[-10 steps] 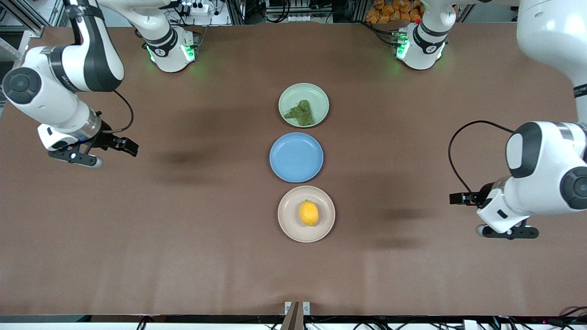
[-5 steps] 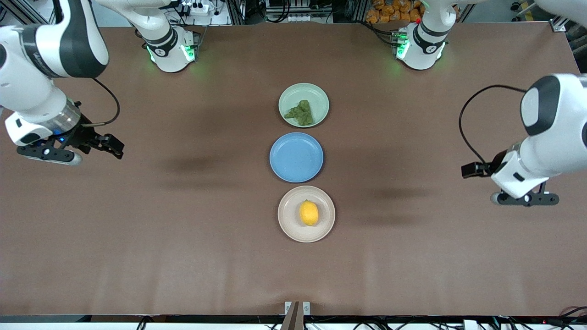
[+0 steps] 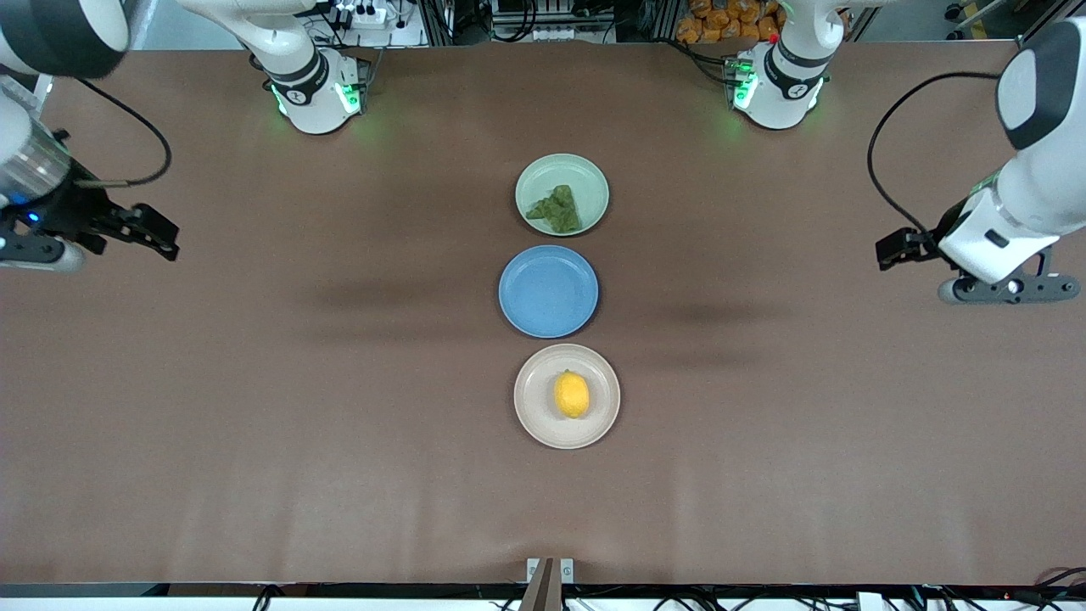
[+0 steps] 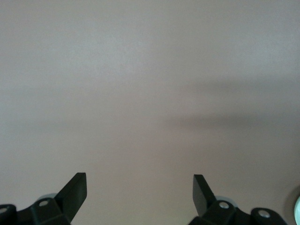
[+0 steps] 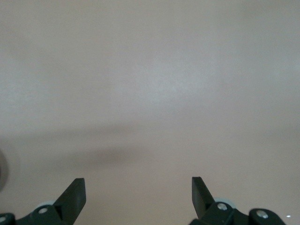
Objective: Place lemon and lettuce in plates
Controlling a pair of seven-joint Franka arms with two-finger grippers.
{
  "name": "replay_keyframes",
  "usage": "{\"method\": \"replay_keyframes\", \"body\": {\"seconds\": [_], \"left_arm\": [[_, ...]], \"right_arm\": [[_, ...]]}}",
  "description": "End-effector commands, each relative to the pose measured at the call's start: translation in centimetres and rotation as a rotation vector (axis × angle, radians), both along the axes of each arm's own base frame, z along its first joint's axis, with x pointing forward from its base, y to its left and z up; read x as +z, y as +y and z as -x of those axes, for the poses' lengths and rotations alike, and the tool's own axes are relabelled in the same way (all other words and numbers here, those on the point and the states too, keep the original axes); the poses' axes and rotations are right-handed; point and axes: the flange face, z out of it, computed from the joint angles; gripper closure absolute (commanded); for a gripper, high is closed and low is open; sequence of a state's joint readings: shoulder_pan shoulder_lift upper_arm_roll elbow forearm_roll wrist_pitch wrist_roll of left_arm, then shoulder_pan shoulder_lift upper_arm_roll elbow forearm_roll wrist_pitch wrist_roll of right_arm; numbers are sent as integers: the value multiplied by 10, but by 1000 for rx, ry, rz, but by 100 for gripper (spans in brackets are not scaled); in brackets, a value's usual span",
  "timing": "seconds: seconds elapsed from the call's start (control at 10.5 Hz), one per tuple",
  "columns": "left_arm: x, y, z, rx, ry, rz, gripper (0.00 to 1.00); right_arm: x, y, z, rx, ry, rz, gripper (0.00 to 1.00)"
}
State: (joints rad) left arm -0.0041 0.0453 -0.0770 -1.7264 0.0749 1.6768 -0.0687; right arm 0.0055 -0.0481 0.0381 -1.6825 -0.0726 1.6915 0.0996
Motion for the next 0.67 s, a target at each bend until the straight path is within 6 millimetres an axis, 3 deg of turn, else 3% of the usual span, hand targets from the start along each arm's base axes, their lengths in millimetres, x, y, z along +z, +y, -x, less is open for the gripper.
{"method": "replay_keyframes", "body": {"seconds": [0.0,0.38,0.57], "left_arm": [[30,4,4,-32,15,37,0],[78,3,22,-41,-7,48,0],[88,0,21,-46,-20,51,0]], "right_arm": [[36,2,6,38,15,7,0],[51,18,14,56,30,5,0],[55,18,14,59,24,4,0]]}}
